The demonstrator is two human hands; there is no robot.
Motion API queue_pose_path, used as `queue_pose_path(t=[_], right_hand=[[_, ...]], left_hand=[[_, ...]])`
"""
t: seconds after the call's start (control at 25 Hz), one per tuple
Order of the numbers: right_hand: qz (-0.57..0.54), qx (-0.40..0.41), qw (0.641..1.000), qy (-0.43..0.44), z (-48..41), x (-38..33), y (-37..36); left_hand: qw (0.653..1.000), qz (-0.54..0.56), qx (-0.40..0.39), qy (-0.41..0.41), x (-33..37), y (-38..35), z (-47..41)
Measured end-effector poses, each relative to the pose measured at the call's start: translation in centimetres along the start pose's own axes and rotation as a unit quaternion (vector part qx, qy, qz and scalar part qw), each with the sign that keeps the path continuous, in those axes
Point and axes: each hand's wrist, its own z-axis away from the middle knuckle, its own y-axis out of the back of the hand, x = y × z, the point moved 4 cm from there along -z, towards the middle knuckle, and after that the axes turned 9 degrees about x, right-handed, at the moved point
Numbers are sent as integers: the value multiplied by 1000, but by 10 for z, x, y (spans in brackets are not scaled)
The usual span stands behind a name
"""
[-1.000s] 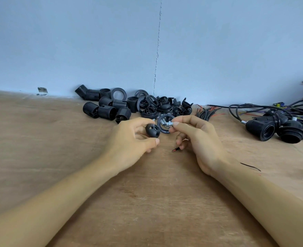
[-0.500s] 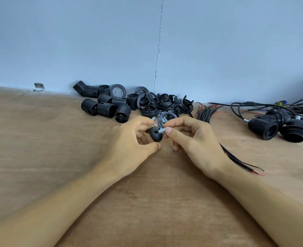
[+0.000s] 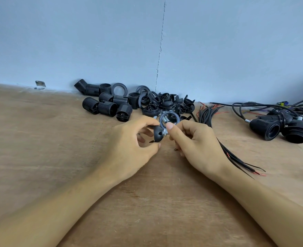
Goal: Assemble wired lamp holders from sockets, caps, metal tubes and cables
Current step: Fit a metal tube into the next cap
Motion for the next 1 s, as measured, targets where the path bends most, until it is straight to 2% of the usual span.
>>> queue_pose_path(t=[0.2,0.6,0.88,1.0], right_hand=[[18,-20,1000,16,0,-1,-3],[-47,-19,998,25,0,-1,-1],[17,-3,1000,11,2,-3,1],[-59,-6,998,8,0,-3,3]], left_hand=[[1000,23,-11,2,1,0,2],[998,58,-10,27,3,2,3],[999,27,3,-16,4,-1,5],[999,29,7,-11,0,-1,3]])
